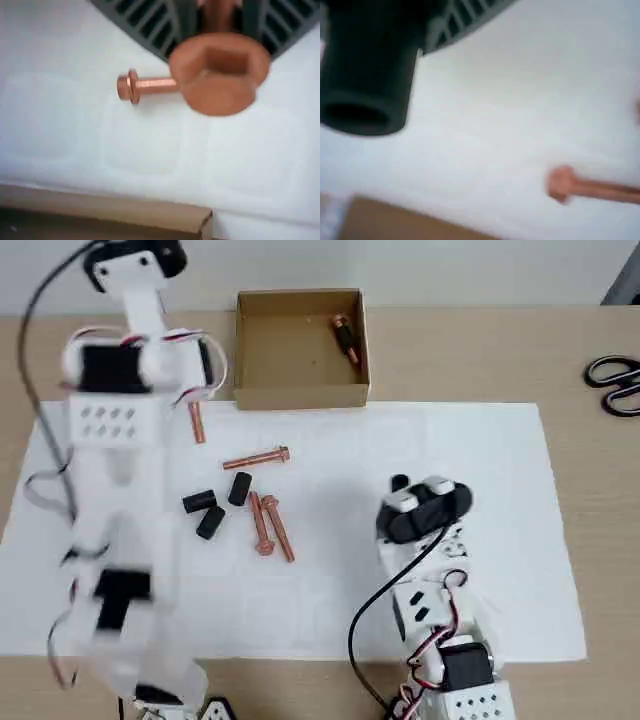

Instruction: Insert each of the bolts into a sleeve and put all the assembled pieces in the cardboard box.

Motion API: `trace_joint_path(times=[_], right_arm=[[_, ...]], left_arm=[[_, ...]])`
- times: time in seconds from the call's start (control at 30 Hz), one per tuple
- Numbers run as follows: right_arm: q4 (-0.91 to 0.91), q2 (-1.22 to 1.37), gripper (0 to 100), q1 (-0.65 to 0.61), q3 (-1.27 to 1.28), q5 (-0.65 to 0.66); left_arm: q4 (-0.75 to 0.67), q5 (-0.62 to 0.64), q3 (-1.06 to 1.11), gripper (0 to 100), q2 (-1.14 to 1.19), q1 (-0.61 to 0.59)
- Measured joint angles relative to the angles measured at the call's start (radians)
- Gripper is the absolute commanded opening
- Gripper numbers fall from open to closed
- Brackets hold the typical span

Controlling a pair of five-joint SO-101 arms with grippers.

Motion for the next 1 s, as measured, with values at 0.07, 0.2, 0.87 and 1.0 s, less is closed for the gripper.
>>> trace_joint_path(times=[0.07,0.2,0.87,1.0], right_arm=[[-0.048,0.0,0.4,-0.038,0.0,0.0],[-0.187,0.0,0.4,-0.078,0.0,0.0],[-0.437,0.0,0.4,-0.213,0.0,0.094],[-0.431,0.0,0.4,-0.216,0.0,0.098]], left_arm=[[0.0,-0.035,0.14,1,-0.147,0.0],[-0.072,-0.066,0.373,1,-0.408,0.0],[-1.295,-0.084,1.462,1,-1.318,0.408],[-1.413,-0.12,1.576,1,-1.421,0.496]])
